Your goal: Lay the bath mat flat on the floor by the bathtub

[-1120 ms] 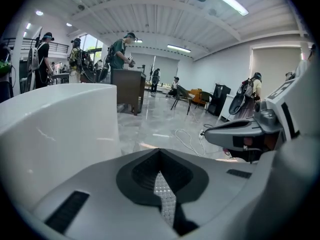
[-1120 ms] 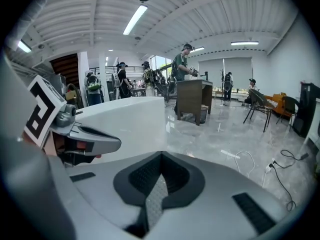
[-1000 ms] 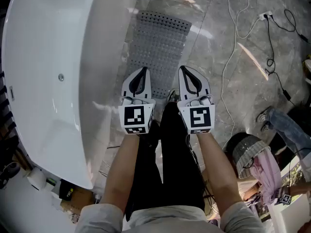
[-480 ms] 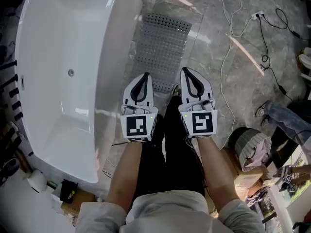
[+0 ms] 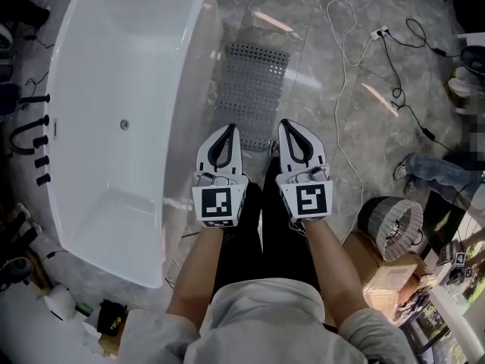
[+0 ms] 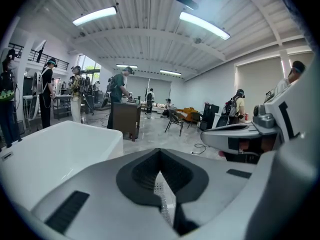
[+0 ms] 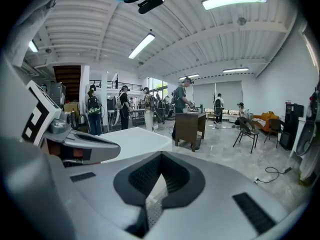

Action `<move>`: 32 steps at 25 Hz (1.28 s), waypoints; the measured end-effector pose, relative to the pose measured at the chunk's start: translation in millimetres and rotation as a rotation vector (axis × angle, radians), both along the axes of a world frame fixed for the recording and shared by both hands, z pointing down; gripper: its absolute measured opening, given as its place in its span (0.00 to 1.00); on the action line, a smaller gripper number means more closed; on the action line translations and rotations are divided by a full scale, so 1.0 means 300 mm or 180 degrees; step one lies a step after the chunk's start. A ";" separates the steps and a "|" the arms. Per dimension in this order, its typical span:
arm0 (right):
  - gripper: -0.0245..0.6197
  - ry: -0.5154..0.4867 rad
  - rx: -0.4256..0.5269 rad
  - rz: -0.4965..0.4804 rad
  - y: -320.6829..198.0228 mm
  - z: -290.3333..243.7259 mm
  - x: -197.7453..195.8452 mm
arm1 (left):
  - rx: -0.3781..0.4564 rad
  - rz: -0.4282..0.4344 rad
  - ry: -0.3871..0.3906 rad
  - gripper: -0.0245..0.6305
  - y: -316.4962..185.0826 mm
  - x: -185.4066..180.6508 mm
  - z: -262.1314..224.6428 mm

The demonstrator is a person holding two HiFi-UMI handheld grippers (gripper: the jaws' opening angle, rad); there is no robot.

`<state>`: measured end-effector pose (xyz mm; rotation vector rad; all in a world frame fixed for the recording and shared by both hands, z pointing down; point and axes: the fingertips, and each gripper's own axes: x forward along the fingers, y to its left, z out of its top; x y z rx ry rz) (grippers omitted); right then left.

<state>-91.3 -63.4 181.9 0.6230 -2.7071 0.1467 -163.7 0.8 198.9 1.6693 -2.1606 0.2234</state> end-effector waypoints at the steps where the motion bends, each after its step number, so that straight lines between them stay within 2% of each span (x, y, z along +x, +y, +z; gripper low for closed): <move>1: 0.05 -0.0003 0.0012 0.0003 0.008 -0.025 0.016 | 0.0002 0.0013 0.0003 0.05 0.011 0.017 -0.021; 7: 0.05 -0.0019 0.0058 0.0001 0.033 -0.141 0.059 | 0.0108 -0.0010 -0.0075 0.05 0.036 0.065 -0.146; 14: 0.05 -0.0076 0.0100 -0.0239 0.100 -0.276 0.150 | 0.0138 -0.0268 -0.0189 0.05 0.123 0.126 -0.293; 18: 0.05 -0.0257 0.0410 -0.0443 0.138 -0.392 0.219 | 0.0211 -0.0464 -0.0246 0.05 0.166 0.202 -0.385; 22: 0.05 -0.0364 0.0437 -0.0539 0.170 -0.478 0.300 | 0.0319 -0.0650 -0.0257 0.05 0.201 0.303 -0.480; 32: 0.05 -0.0479 0.0812 -0.0881 0.251 -0.733 0.614 | 0.0416 -0.0637 -0.0604 0.05 0.280 0.642 -0.735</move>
